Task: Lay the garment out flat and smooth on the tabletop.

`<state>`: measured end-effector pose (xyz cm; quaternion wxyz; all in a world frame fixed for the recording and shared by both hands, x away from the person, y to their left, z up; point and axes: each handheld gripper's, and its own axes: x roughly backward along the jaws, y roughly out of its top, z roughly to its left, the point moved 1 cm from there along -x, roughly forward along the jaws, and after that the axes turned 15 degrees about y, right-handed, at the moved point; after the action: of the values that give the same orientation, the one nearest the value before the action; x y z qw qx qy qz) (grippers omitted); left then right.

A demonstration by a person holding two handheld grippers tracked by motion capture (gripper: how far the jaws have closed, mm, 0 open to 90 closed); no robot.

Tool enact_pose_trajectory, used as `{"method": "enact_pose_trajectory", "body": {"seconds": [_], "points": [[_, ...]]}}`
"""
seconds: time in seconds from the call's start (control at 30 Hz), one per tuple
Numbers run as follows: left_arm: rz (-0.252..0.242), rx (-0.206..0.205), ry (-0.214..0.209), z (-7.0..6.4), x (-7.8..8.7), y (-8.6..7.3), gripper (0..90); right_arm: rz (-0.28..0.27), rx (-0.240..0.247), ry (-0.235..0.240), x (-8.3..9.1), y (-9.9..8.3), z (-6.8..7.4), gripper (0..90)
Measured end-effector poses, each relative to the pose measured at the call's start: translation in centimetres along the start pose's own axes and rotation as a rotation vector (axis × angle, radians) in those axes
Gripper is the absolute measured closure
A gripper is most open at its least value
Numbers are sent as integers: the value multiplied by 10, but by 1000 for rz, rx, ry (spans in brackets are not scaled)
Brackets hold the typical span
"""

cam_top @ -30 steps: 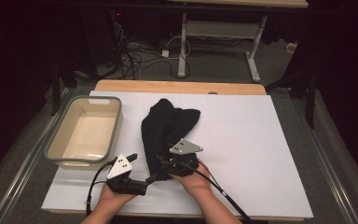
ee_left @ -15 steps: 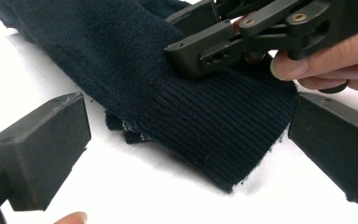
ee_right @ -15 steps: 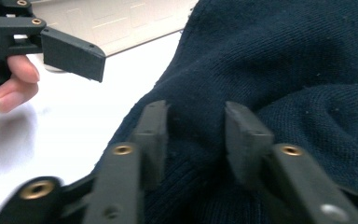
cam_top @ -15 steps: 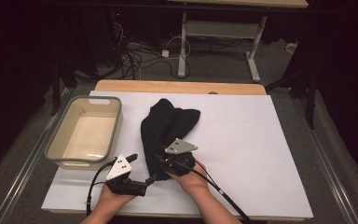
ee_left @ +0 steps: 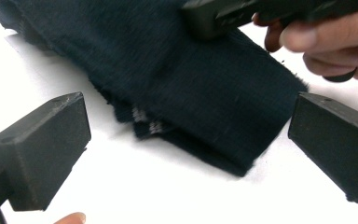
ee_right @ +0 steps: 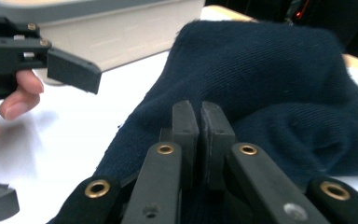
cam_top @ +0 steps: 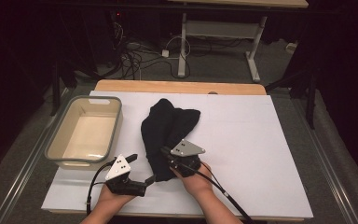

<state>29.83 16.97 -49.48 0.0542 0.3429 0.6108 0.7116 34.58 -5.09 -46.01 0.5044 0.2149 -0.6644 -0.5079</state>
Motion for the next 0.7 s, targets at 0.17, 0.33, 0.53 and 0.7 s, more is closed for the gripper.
{"method": "enact_pose_trajectory", "body": {"seconds": [0.17,0.33,0.53,0.7], "points": [[5,2,2,0,0,0,0,-55,-16,-35,29,3,-6,872],[9,3,1,0,-1,0,0,-98,-42,-85,61,-3,-20,872],[10,4,0,0,-1,0,0,-124,-90,-141,92,-21,-40,872],[14,2,3,0,-1,1,0,-126,-117,-184,110,-35,-48,872]]}}
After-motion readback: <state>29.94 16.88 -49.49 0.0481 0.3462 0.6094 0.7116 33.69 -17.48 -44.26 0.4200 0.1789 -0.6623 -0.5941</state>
